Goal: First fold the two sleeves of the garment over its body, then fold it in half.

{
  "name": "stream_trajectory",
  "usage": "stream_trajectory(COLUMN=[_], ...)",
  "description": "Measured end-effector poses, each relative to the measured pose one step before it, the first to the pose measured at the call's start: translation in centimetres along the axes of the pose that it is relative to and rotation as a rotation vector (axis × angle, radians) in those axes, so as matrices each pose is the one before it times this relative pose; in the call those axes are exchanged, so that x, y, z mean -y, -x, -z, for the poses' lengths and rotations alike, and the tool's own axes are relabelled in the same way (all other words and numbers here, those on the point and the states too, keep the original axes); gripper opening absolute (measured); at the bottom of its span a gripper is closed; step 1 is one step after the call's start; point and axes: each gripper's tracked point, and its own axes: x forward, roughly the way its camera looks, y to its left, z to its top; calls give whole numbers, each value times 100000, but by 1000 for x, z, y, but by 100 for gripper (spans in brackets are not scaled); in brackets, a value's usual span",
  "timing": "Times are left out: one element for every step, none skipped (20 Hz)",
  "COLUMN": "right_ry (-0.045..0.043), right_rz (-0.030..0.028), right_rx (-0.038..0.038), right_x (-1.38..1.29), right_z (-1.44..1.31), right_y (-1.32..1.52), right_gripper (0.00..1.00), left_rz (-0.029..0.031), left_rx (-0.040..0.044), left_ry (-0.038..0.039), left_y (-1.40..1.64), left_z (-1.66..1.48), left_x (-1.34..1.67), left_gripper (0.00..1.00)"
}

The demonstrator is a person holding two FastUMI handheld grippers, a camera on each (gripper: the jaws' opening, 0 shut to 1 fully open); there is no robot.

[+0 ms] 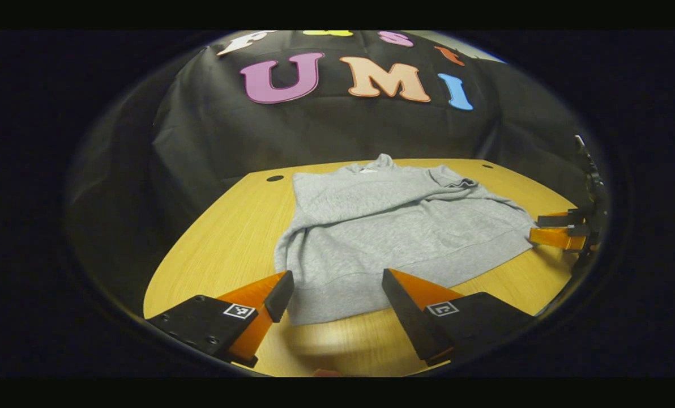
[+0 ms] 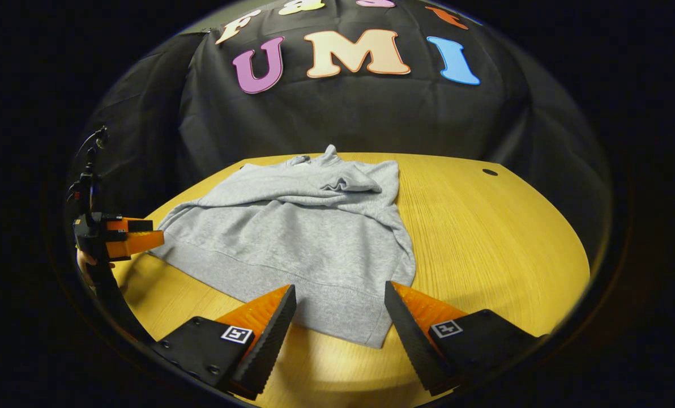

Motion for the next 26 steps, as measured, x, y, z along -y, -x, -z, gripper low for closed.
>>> stream_trajectory(right_ry=[853,808,292,512,688,217,-374,-434,-240,-22,90,-511,-498,-688,-973,-1718,-535,-293,-3764,127,2075,338,478,677,190,72], right_rz=[296,508,485,477,163,116,238,131,280,-35,16,-247,-69,-85,-194,-284,-449,-888,-1477,-1257,-1061,-820,-64,195,91,43], right_rx=[122,-580,101,-403,-805,-531,-1112,-1044,-847,-424,66,128,406,-413,-207,-646,-117,-199,-663,286,-136,250,-137,414,131,445], right_x=[-14,-31,-47,-16,-69,-3,40,40,3,-71,-33,5,34,-8,-53,-46,-12,-72,-518,-230,-154,-171,-81,-86,90,-42], right_z=[-30,398,-10,152,101,50,-32,89,-13,126,38,-79,-90,152,-128,232,-42,-26,17,60,39,-66,-23,7,12,9], right_y=[68,-67,4,18,15,-178,-93,8,8,104,-83,-75,-88,2,-42,-16,73,9,-69,111,4,-65,30,83,146,-139], right_gripper=[98,98,93,98,98,98,98,98,98,97,97,91,91,72,69,54,39,39,38,14,14,14,14,7,6,4], left_rz=[-182,-142,-106,81,-267,-323,-50,145,167,358,3,158,639,175,458,536,1145,1530,396,435,749,1122,615,718,271,116], left_rx=[-330,-670,-987,-1221,-1698,675,472,-1680,-389,-570,-699,249,5,346,22,-158,54,354,381,210,395,474,703,373,69,188], left_ry=[-250,-476,-464,-432,-460,62,-600,-276,848,1510,2118,2422,1904,-5,-773,-560,-439,311,257,477,321,-10,249,-110,21,193], left_y=[67,-82,-25,-45,3,78,-22,48,17,-155,47,1,-1,51,-86,-10,89,52,-123,-132,-76,-225,58,-120,-40,83], left_z=[321,335,360,433,523,-71,-116,229,43,1,296,-57,135,7,38,16,-57,-74,-110,-88,-40,-164,-30,-169,99,-77], left_x=[-73,-36,-2,10,91,63,117,57,11,73,-4,-60,182,62,75,129,189,331,181,57,247,163,171,80,50,-34], left_gripper=[94,94,94,94,94,94,95,93,94,94,94,93,94,94,92,88,85,75,65,43,38,27,23,15,7,2])
